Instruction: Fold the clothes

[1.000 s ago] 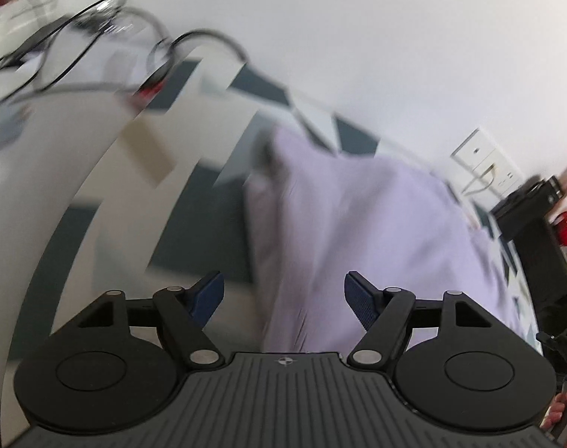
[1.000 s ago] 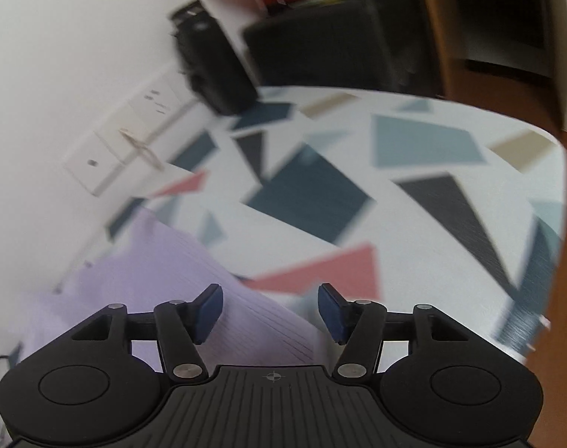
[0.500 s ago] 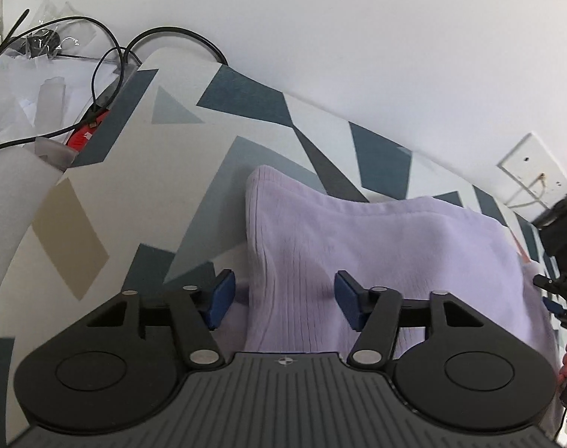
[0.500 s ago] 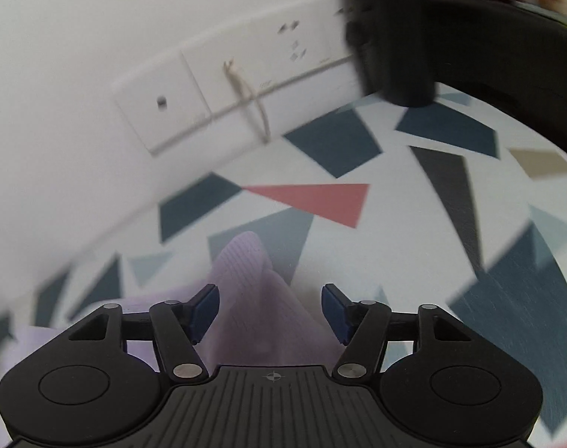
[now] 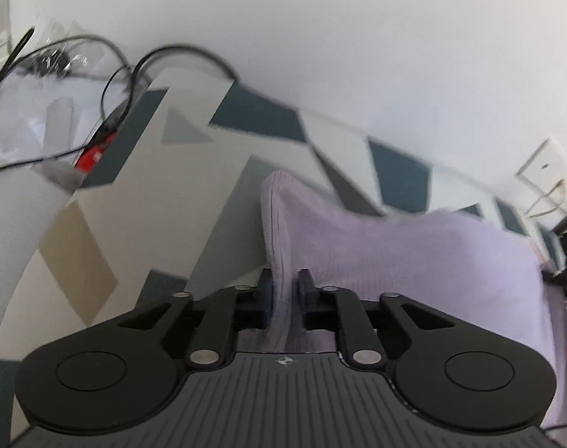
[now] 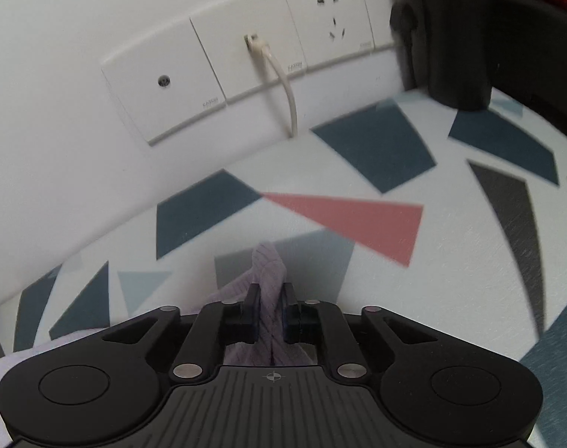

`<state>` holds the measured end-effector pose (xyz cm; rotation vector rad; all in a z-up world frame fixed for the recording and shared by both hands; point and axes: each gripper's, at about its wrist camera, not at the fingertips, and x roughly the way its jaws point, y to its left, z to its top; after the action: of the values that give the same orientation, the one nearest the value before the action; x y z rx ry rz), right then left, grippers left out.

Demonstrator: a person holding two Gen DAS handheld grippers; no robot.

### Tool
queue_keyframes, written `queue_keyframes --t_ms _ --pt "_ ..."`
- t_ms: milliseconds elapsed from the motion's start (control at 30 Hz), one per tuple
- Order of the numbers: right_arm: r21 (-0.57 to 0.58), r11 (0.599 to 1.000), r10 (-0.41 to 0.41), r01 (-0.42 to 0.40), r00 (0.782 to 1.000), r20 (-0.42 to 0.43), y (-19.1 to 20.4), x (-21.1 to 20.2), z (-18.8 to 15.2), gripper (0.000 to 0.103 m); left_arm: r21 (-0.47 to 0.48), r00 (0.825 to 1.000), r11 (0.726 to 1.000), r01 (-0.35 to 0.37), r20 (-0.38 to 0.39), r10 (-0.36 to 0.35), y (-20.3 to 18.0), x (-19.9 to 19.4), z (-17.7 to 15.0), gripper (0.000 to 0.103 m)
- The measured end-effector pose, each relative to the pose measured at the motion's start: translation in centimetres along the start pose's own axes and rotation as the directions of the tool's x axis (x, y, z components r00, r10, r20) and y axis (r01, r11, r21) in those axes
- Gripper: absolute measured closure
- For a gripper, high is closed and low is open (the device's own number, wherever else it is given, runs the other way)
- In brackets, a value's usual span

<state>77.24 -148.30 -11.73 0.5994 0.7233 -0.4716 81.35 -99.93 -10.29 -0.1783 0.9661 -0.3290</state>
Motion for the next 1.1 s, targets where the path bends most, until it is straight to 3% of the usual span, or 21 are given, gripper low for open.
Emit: queue_keyframes --t_ms 33,67,133,167,233,300,367,500,567,633,767,1000,1100 --pt "0.025 1.000 0.000 -0.001 1.000 0.005 -0.2 -0.2 0.0 0.054 -0.011 1.000 1.000 -0.008 -0.007 0.008 0.2 -0.1 0.1 0.051" --pt "0.063 0.998 0.013 -0.014 1.000 0.018 -0.5 -0.8 0.0 0.042 -0.019 1.000 1.000 -0.002 -0.011 0.002 0.4 -0.6 0.2 0.030" --pt "0.114 0.992 0.048 -0.053 0.998 0.044 -1.3 -2.8 -0.3 0.007 -0.008 0.999 0.999 0.038 -0.021 -0.038 0.6 -2.1 0.1 0.021" --pt "0.121 0.990 0.071 -0.077 0.996 0.054 -1.8 -4.2 -0.9 0.000 0.012 0.998 0.999 0.050 -0.031 -0.049 0.7 -3.1 -0.2 0.015" --pt "0.134 0.983 0.115 -0.124 0.991 0.075 -2.7 -6.9 -1.9 0.001 0.051 0.996 0.996 0.074 -0.053 -0.071 0.7 -4.8 -0.8 0.005" --pt "0.147 0.974 0.159 -0.172 0.983 0.096 -3.6 -9.6 -2.9 0.001 0.085 0.990 0.991 0.104 -0.100 -0.095 0.8 -5.5 -1.9 0.003" --pt "0.167 0.967 0.186 -0.190 0.982 0.038 -4.7 -10.9 -4.7 0.001 0.113 0.983 0.988 0.104 -0.160 -0.085 0.8 -5.3 -3.0 0.003" --pt "0.223 0.970 0.104 -0.102 0.995 0.002 -6.9 -12.6 -8.9 0.001 0.143 0.971 0.988 0.064 -0.238 -0.029 0.3 -3.6 -4.8 0.000" --pt "0.236 0.970 0.069 -0.061 0.997 -0.025 -8.0 -12.7 -10.3 0.001 0.109 0.958 0.991 0.077 -0.284 -0.044 0.3 -2.4 -5.2 0.000" --pt "0.180 0.982 0.072 -0.065 0.997 -0.032 -8.1 -12.9 -10.9 0.001 0.111 0.956 0.991 0.070 -0.291 -0.035 0.0 -2.0 -5.2 0.000" --pt "0.056 0.996 0.076 -0.069 0.990 -0.122 -7.2 -12.7 -10.6 0.001 0.123 0.958 0.990 0.065 -0.285 -0.027 -0.4 -1.6 -5.5 0.000" --pt "-0.019 0.998 0.049 -0.053 0.988 -0.147 -5.8 -11.8 -10.0 0.001 0.128 0.976 0.989 0.077 -0.212 -0.049 -0.2 -2.2 -6.5 0.000" --pt "-0.073 0.991 0.094 -0.109 0.978 -0.184 -4.8 -11.1 -9.7 0.001 0.130 0.978 0.989 0.078 -0.202 -0.051 -0.3 -2.2 -6.6 0.000"
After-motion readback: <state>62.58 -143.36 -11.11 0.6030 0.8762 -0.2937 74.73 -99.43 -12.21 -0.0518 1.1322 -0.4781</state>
